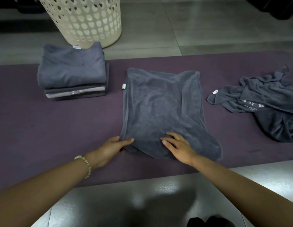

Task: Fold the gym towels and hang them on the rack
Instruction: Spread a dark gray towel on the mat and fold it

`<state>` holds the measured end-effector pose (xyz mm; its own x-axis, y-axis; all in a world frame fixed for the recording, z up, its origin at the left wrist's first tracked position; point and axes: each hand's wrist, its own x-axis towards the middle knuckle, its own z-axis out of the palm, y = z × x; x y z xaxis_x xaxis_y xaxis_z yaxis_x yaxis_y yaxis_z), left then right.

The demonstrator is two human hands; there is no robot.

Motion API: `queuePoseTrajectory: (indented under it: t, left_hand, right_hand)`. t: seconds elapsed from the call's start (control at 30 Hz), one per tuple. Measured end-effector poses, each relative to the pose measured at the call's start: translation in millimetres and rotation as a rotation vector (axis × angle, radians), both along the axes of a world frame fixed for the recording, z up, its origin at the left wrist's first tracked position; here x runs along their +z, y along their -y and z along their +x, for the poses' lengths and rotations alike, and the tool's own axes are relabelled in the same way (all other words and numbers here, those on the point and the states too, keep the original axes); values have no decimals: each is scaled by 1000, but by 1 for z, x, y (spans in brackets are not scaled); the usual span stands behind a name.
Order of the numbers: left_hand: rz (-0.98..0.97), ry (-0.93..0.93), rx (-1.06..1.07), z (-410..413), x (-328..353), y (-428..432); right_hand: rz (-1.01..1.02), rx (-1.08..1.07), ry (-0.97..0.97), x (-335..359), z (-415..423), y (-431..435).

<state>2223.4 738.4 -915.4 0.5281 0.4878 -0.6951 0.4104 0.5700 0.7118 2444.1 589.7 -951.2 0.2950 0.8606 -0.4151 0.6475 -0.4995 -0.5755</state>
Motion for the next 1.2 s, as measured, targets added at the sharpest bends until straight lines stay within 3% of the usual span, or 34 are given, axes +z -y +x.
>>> queuePoseTrajectory:
  t: [0.1, 0.2, 0.27, 0.37, 0.47, 0.57, 0.7, 0.77, 0.83, 0.97, 1.07, 1.2]
  left_hand:
    - [268, 7, -102, -2, 17, -8]
    - [719, -226, -220, -8, 8, -19]
    - [823, -324, -158, -14, -6, -19]
    - [708, -242, -23, -17, -12, -16]
    - [376, -1, 150, -17, 2, -20]
    - [206, 115, 113, -17, 6, -27]
    - [259, -33, -67, -12, 3, -20]
    - [274, -66, -57, -12, -1, -19]
    - [244, -48, -27, -15, -5, -21]
    - [220, 28, -37, -6, 2, -21]
    - [201, 86, -11, 5, 11, -29]
    - [172, 172, -38, 9, 15, -37]
  right_hand:
    - [-20, 1, 18, -1, -1, 1]
    - [-17, -8, 13, -2, -4, 1]
    - [-25, -1, 8, -2, -5, 3]
    - [-33, 13, -10, -2, -6, 6]
    - [-29, 23, 3, -3, -8, 7]
    - [-26, 12, 13, -3, -8, 5]
    - [-38, -3, -14, 1, -12, 4]
    - [-43, -11, -16, 7, -14, 1]
    - [24, -23, -72, 20, -23, -12]
    - [154, -53, -467, 49, -57, -61]
    - [200, -27, -477, 50, -71, -87]
    - [306, -167, -556, 49, -57, -93]
